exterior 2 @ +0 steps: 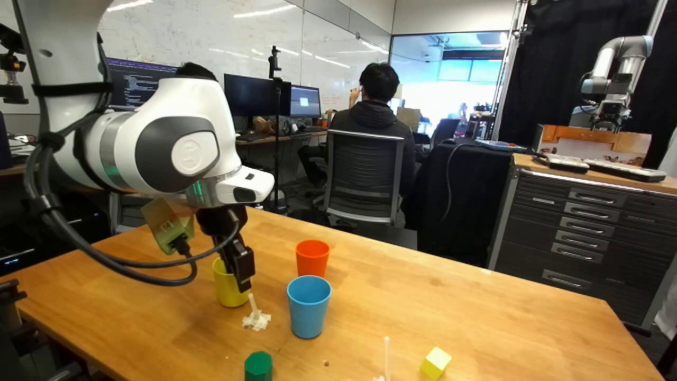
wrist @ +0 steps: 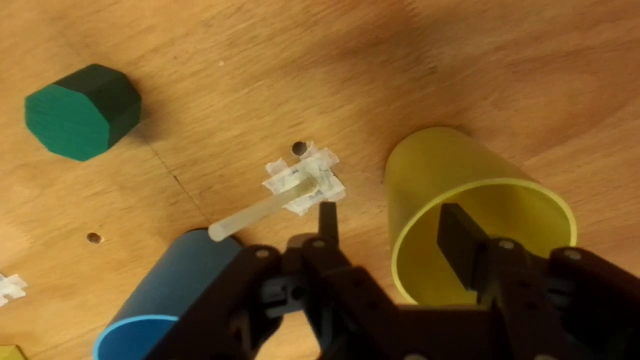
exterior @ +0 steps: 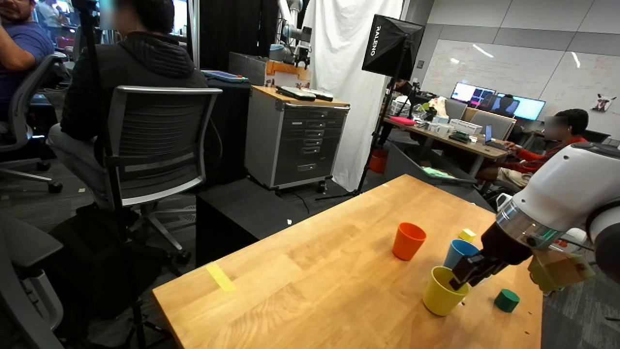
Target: Stack the cups
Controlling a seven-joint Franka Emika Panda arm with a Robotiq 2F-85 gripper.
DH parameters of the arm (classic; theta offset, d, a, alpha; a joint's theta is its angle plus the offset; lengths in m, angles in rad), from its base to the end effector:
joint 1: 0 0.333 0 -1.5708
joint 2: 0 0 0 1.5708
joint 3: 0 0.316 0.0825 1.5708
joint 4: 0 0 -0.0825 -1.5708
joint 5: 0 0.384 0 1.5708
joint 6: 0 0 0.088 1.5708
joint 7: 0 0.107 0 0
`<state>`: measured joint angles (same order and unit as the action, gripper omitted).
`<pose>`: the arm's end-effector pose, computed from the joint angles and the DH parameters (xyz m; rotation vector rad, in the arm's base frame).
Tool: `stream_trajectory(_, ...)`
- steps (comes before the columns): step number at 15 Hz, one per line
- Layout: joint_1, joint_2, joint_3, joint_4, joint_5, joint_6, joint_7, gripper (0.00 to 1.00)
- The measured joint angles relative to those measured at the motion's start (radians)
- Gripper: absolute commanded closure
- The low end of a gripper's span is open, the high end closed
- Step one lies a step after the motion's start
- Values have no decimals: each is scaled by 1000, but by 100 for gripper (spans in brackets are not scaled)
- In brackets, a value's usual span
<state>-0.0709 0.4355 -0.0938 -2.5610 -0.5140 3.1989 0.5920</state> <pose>0.4419 -0.0309 0.1269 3.0876 -0.3535 0.3055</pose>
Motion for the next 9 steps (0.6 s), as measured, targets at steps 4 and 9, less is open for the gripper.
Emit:
stream_trajectory(4,28,4,-17,7,16,0,32,96)
stream_trajectory(9,115,6,-87,19,20,4,75,95)
